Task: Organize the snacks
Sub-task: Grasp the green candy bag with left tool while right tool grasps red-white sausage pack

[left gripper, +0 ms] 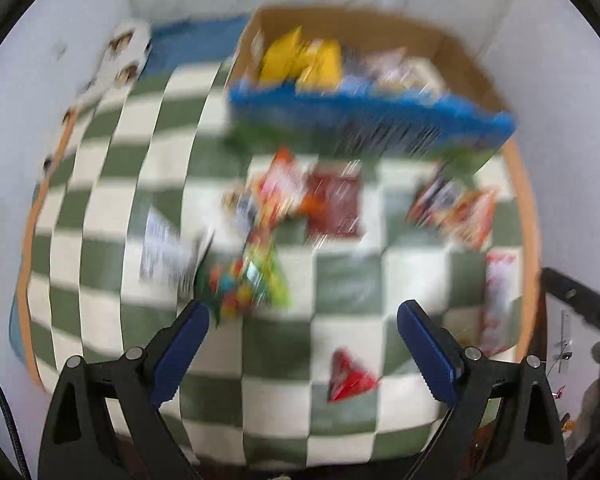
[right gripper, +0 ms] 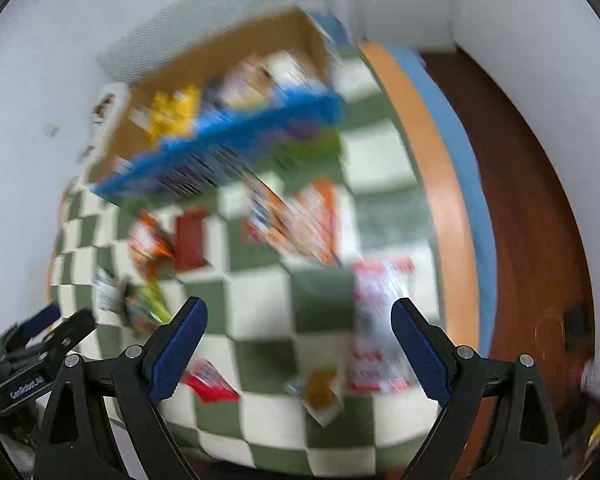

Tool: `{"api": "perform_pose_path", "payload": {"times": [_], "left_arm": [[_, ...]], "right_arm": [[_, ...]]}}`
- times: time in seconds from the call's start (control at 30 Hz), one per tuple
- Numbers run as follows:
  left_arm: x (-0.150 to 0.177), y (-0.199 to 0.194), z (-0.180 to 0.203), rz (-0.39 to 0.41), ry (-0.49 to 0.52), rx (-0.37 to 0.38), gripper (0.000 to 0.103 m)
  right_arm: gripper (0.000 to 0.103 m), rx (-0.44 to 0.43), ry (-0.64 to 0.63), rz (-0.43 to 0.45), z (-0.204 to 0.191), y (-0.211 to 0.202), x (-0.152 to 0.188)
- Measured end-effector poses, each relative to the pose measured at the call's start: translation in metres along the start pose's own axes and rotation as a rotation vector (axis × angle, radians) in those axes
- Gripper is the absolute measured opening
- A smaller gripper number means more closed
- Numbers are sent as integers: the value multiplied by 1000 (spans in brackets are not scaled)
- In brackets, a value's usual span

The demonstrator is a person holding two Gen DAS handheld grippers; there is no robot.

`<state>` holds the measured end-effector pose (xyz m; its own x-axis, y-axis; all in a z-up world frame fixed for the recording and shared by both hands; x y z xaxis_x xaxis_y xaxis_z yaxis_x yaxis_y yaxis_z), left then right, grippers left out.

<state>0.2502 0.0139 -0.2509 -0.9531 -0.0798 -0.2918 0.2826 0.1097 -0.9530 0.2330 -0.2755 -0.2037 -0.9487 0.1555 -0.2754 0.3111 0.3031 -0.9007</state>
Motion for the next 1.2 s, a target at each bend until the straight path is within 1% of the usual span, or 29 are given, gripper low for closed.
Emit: {"api": "perform_pose_path", "payload": {"times": [0.07,0.17,0.27,0.3,0.33,0.37,0.43,0.47,0.5,0.57,0.6,0.63,0.67,0.7,0.73,0.77,0.83,0.9,0.93,0.97,1.0,1.03,1.07,1.1,1.13,1.17,1.2], "left_arm": [[13,21,-14,-53,-36,-18,96],[26,52,-39,-142,-118,-34,96],[33,68,-60,-188,-187,-34,96],[32,71,-66,-190,-207,-37,96],[31,73,-71,-188,-214,-44,96],[29,74,-73,-188,-218,-50,96],[23,73,-74,-162,-203,-52,96],[19,72,-70,-139,-172,-45,96],[14,72,-64,-121,-116,-51,96],[3,75,-46,-92,35,-69,96],[0,78,-33,-77,132,-79,96],[-2,82,-23,-73,219,-104,96],[-3,90,-10,-69,336,-150,96],[-2,96,-2,-61,410,-179,96],[-1,105,8,-64,506,-210,96],[0,114,15,-69,570,-234,96],[-2,129,22,-94,638,-254,96],[-7,142,23,-110,652,-248,95],[-10,146,24,-109,650,-235,92],[-11,148,24,-108,636,-226,79],[-13,149,22,-121,597,-201,60],[-15,150,16,-153,525,-152,53],[-17,149,10,-174,446,-133,52],[-18,149,0,-203,338,-99,52],[-18,149,-8,-235,242,-48,52],[-15,150,-20,-285,114,26,52],[-10,153,-29,-330,10,82,52]], "right_arm": [[95,37,56,-45,29,19,15],[95,73,109,-116,58,51,30],[94,89,152,-197,77,90,46],[87,88,169,-211,82,99,50],[78,89,183,-222,85,108,54],[74,111,188,-222,87,113,57],[58,117,186,-201,86,115,59],[56,107,168,-192,81,114,59],[55,90,157,-189,76,113,59],[55,61,119,-190,63,110,57],[55,50,103,-192,57,110,56],[55,45,89,-196,52,111,55],[55,41,76,-199,48,112,54],[55,36,65,-204,44,113,53],[55,35,54,-210,40,115,52],[55,38,46,-211,38,115,52],[55,46,21,-219,31,117,51],[55,47,19,-230,27,118,48],[55,48,19,-236,26,120,48],[55,51,17,-241,26,121,49],[55,52,17,-243,24,122,46],[55,51,18,-246,23,124,42],[54,48,21,-245,24,123,42],[54,47,24,-242,23,125,40],[54,46,30,-238,24,127,38],[54,43,41,-232,27,126,38],[54,37,52,-228,32,123,37]]}}
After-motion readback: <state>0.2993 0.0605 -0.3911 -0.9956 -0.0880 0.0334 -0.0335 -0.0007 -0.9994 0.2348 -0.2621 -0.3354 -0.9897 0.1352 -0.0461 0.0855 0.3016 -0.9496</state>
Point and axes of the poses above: each gripper's, at about its wrist camera, not at the fingertips, and y roughly the way its jaws point, z to its right, x to its underside, the point moved 2 cm from there along y, roughly the way its jaws point, and after that the axes turned 9 degrees about -x, right-handed, at the moved point
